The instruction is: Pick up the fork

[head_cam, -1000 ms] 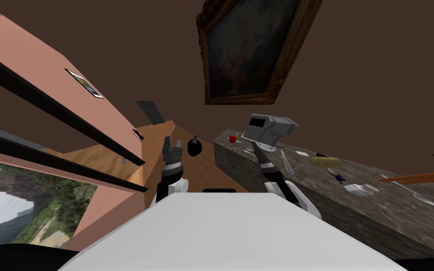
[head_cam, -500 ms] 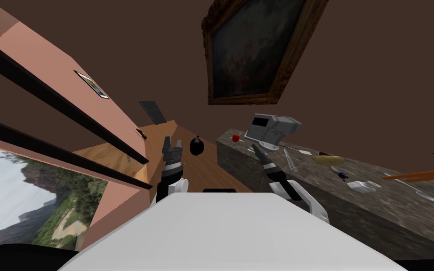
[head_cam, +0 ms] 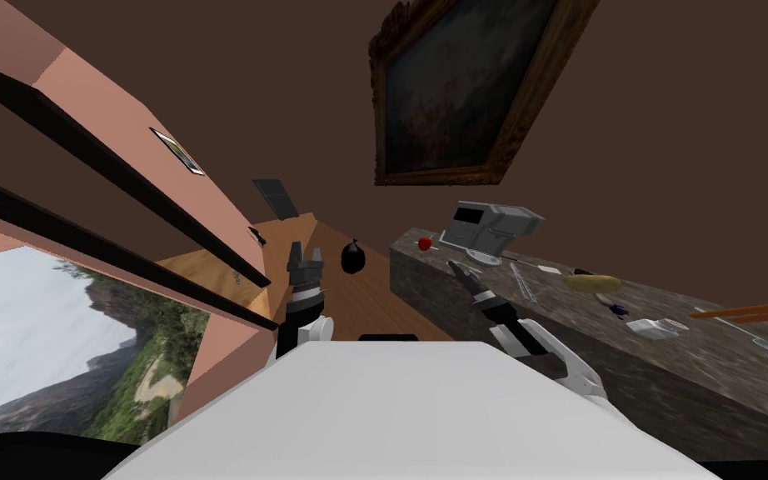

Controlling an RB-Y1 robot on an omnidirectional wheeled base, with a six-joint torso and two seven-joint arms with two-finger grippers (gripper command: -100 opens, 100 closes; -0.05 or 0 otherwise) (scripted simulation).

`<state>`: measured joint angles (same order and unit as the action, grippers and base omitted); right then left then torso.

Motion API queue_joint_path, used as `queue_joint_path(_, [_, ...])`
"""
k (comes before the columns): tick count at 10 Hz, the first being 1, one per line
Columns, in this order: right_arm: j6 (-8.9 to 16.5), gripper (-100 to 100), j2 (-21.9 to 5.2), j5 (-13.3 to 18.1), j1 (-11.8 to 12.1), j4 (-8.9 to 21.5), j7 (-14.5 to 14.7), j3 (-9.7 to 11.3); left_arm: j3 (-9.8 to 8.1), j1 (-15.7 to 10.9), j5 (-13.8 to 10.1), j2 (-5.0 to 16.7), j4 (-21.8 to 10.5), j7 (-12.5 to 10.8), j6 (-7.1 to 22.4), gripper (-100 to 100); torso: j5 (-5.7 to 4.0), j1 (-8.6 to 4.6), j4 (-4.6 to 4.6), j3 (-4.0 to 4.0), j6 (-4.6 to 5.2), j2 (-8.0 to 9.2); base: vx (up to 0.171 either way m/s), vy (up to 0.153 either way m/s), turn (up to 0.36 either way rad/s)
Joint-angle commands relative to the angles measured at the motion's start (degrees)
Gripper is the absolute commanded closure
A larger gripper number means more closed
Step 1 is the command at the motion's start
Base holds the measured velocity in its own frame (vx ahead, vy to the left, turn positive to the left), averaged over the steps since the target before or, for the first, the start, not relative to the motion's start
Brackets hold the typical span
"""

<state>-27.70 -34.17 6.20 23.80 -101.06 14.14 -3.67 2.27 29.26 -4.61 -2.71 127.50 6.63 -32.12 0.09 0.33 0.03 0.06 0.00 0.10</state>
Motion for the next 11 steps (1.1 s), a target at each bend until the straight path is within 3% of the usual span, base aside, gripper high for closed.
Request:
queue_joint_path(1, [-0.2,-100,-1.4,0.3,0.0,1.7,0.4,-0.1,0.00,0.0,0.0,0.0,0.0,0.0,0.0,0,0.00,0.00,0.00,0.00,0.00,0.00,-0.027,0.084,0.021])
queue_joint_path(2, [-0.7,-100,-4.0,0.9,0.0,3.8,0.9,-0.1,0.00,0.0,0.0,0.0,0.0,0.0,0.0,0,0.00,-0.05,0.00,0.01,0.01,0.01,-0.026,0.100,0.047])
queue_joint_path(3, [-0.7,-100,-4.1,0.9,0.0,4.3,0.9,-0.1,0.00,0.0,0.0,0.0,0.0,0.0,0.0,0,0.00,0.00,0.00,0.00,0.00,0.00,-0.029,0.096,0.018])
queue_joint_path(4, [-1.2,-100,-6.7,1.6,0.1,5.9,1.5,0.0,0.00,0.0,0.0,0.0,0.0,0.0,0.0,0,0.00,-0.01,0.00,0.01,0.02,0.02,-0.013,0.108,0.043])
queue_joint_path(5, [-1.2,-100,-7.0,1.6,0.1,6.8,1.5,0.0,0.00,0.0,0.0,0.0,0.0,0.0,0.0,0,0.01,0.03,0.00,-0.01,0.00,-0.03,-0.011,0.089,0.023])
queue_joint_path(8, [-2.1,-100,-12.3,3.3,0.6,11.9,2.6,0.5,-0.01,0.0,0.0,0.0,0.0,0.0,0.0,0,-0.01,-0.08,-0.01,-0.04,0.01,-0.08,0.000,0.088,0.044])
queue_joint_path(11, [-2.5,-100,-15.7,4.2,1.1,14.5,3.2,1.0,0.00,0.0,0.0,0.0,0.0,0.0,0.0,0,0.00,-0.02,-0.03,-0.09,-0.01,-0.17,0.019,0.084,0.036])
